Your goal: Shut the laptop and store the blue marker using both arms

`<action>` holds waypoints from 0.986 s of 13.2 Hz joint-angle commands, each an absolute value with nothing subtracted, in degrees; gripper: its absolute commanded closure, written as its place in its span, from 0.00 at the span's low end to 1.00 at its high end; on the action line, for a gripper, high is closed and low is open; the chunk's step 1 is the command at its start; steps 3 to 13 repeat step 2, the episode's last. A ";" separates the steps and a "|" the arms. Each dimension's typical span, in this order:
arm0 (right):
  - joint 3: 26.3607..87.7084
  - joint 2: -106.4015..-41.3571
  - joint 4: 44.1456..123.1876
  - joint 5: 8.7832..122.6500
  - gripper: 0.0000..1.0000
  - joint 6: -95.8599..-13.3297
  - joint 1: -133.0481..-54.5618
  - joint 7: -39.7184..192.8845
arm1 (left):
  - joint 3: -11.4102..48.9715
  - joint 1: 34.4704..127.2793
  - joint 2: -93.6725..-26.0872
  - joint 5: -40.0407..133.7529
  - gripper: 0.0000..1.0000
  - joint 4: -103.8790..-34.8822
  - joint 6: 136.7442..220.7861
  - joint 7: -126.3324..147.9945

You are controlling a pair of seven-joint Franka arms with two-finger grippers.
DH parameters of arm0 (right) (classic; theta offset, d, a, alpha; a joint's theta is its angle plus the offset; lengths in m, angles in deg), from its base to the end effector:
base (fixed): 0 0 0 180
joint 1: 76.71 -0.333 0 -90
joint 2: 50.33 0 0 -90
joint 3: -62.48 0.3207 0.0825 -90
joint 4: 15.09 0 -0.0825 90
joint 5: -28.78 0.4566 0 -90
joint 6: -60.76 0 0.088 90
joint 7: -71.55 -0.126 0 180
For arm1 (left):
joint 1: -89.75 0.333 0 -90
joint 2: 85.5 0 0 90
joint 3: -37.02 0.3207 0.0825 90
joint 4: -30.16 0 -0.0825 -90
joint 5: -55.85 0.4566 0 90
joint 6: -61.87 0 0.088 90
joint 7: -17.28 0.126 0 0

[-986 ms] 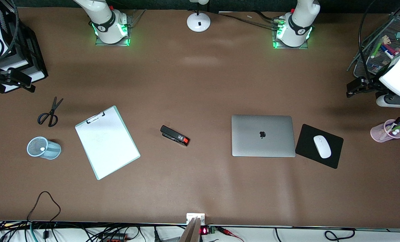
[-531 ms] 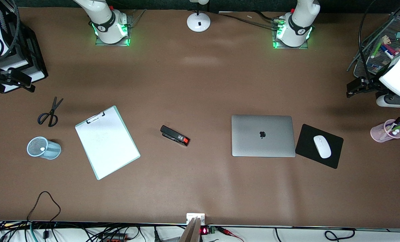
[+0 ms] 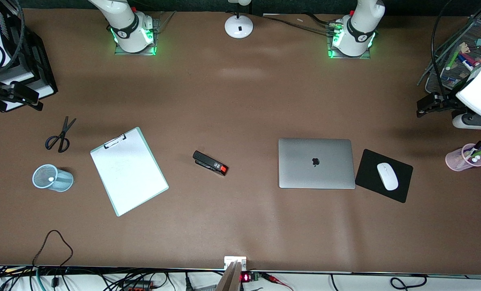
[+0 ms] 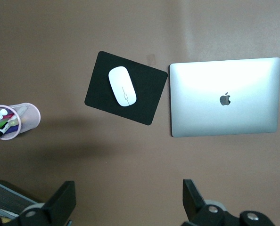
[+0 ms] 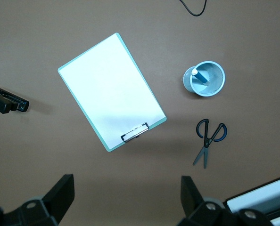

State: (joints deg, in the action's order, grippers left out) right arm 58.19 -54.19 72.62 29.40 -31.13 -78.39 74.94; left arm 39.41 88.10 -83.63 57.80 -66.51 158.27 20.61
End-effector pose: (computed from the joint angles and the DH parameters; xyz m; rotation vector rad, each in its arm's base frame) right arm 0.6507 -0.0269 0.5920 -3.1360 -0.0211 -0.0095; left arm 0.6398 0.0119 0.5355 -3.1063 0.0771 0.0599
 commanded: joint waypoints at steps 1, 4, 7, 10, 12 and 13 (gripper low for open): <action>58.35 -52.96 73.24 28.70 0.00 -30.38 -78.46 74.98 | 39.48 88.26 -82.86 56.64 0.00 -64.68 156.88 20.53; 58.35 -53.05 73.24 28.78 0.00 -30.29 -78.38 74.98 | 39.48 88.26 -82.86 56.64 0.00 -64.68 156.88 20.53; 58.35 -53.05 73.24 28.78 0.00 -30.29 -78.38 74.98 | 39.48 88.26 -82.86 56.64 0.00 -64.68 156.88 20.53; 58.35 -53.05 73.24 28.78 0.00 -30.29 -78.38 74.98 | 39.48 88.26 -82.86 56.64 0.00 -64.68 156.88 20.53; 58.35 -53.05 73.24 28.78 0.00 -30.29 -78.38 74.98 | 39.48 88.26 -82.86 56.64 0.00 -64.68 156.88 20.53; 58.35 -53.05 73.24 28.78 0.00 -30.29 -78.38 74.98 | 39.48 88.26 -82.86 56.64 0.00 -64.68 156.88 20.53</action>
